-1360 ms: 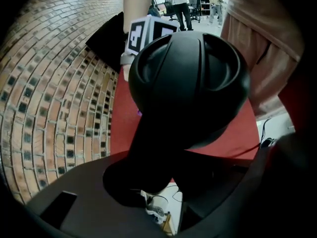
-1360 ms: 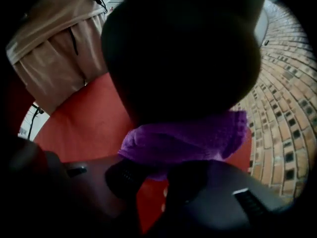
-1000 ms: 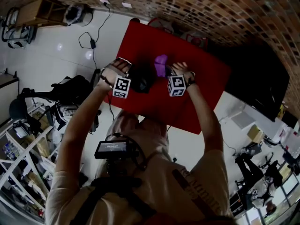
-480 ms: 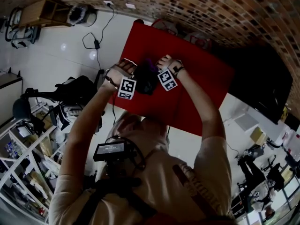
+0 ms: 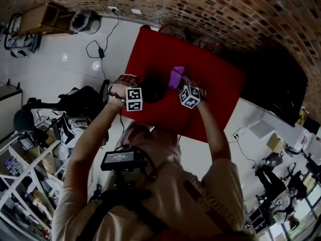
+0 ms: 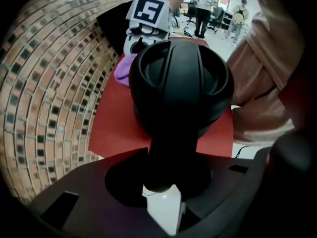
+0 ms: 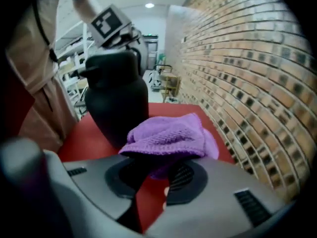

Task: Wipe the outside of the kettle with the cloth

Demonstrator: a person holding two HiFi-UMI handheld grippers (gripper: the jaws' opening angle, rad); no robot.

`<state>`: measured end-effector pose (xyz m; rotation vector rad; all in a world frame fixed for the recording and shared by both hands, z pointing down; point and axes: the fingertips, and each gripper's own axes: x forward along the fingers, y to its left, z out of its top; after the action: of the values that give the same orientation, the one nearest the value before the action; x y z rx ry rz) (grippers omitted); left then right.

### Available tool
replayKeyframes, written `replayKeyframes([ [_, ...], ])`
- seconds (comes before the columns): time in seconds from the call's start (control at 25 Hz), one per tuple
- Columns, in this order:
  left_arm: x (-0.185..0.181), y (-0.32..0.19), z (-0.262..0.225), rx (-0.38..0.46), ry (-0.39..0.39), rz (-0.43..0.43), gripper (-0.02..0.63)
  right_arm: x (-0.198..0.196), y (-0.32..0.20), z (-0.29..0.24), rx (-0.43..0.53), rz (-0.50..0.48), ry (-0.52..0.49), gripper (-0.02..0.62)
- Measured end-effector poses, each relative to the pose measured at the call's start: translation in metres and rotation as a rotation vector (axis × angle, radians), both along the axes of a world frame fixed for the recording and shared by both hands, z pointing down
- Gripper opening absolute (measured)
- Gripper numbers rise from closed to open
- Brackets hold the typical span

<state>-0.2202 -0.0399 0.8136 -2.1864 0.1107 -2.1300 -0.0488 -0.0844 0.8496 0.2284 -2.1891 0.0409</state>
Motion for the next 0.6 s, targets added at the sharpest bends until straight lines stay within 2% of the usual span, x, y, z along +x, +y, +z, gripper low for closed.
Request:
replayKeyframes([
  [0.16,-0.007,0.036,-0.001,-0.073,0.03,-0.199,0.097,0.014,0.03,-0.022,-0.062,0.205,-0.138,0.107],
  [0.4,0.0,0.074,0.001,-0.099,0.11,-0.431,0.075,0.026,0.064,-0.052,-0.125,0.492,-0.27,0.107],
  [0.52,-0.002,0.077,0.001,-0.065,0.175,-0.494,0.08,0.029,0.079,-0.063,-0.162,0.603,-0.321,0.106],
  [0.6,-0.003,0.076,0.002,-0.041,0.209,-0.495,0.081,0.027,0.09,-0.071,-0.171,0.625,-0.338,0.107],
])
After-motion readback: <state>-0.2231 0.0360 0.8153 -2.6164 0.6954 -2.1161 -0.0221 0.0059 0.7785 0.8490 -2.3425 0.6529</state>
